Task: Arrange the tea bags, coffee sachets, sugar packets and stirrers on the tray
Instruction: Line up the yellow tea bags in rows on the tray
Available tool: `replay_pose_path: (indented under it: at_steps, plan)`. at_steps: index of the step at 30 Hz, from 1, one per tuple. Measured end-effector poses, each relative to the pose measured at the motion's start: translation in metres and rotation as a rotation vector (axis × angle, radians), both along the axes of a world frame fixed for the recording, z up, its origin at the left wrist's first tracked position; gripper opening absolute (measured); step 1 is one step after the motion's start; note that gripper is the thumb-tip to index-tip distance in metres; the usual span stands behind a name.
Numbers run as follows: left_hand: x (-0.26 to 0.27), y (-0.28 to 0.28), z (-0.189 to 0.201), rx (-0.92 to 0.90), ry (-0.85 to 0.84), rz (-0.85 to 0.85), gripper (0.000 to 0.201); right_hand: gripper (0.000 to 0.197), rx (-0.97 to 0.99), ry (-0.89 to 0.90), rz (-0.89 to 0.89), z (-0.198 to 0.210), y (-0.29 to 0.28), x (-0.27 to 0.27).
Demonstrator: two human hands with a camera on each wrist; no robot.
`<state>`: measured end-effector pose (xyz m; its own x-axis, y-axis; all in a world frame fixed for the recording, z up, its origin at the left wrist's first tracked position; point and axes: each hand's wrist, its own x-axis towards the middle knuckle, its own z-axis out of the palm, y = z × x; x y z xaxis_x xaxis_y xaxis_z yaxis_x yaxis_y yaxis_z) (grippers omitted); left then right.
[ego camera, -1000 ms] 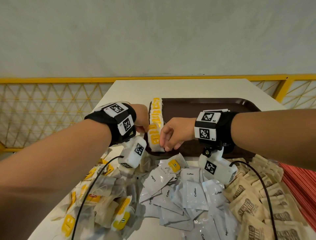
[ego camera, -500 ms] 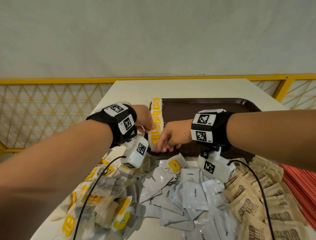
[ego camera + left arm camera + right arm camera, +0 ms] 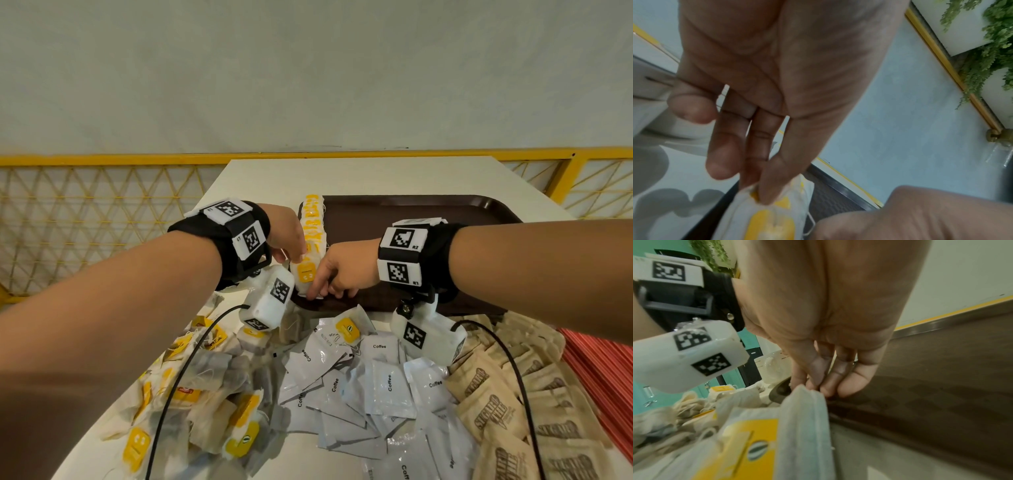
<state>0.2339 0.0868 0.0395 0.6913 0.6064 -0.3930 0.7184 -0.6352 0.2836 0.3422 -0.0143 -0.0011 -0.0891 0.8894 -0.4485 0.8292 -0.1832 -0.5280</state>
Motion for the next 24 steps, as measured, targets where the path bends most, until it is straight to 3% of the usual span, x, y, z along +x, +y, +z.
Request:
replay_pose_path:
  at_steps: [2, 7, 12, 19, 22, 24]
  plan:
    - [0.0, 0.001, -0.002, 0.031, -0.034, 0.001, 0.017, 0.04, 0.009, 0.02, -0.001, 0.001, -0.001, 0.0]
    - [-0.001, -0.001, -0.004, 0.102, -0.059, -0.015, 0.016, 0.01, 0.006, 0.08, -0.013, 0.014, -0.013, 0.003]
    - [-0.007, 0.004, -0.003, 0.104, -0.107, -0.017, 0.014, 0.021, -0.029, -0.033, 0.095, 0.012, -0.021, 0.005]
    - [-0.015, 0.002, -0.011, 0.021, -0.082, -0.054, 0.018, 0.014, -0.111, -0.088, 0.138, 0.015, -0.029, 0.01]
    - [-0.016, 0.001, -0.013, 0.04, -0.043, -0.063, 0.02, 0.01, -0.093, -0.018, 0.071, 0.023, -0.03, 0.015]
    - [-0.017, 0.002, -0.013, 0.039, -0.049, -0.058, 0.019, 0.01, -0.039, 0.177, -0.095, 0.025, -0.028, 0.018]
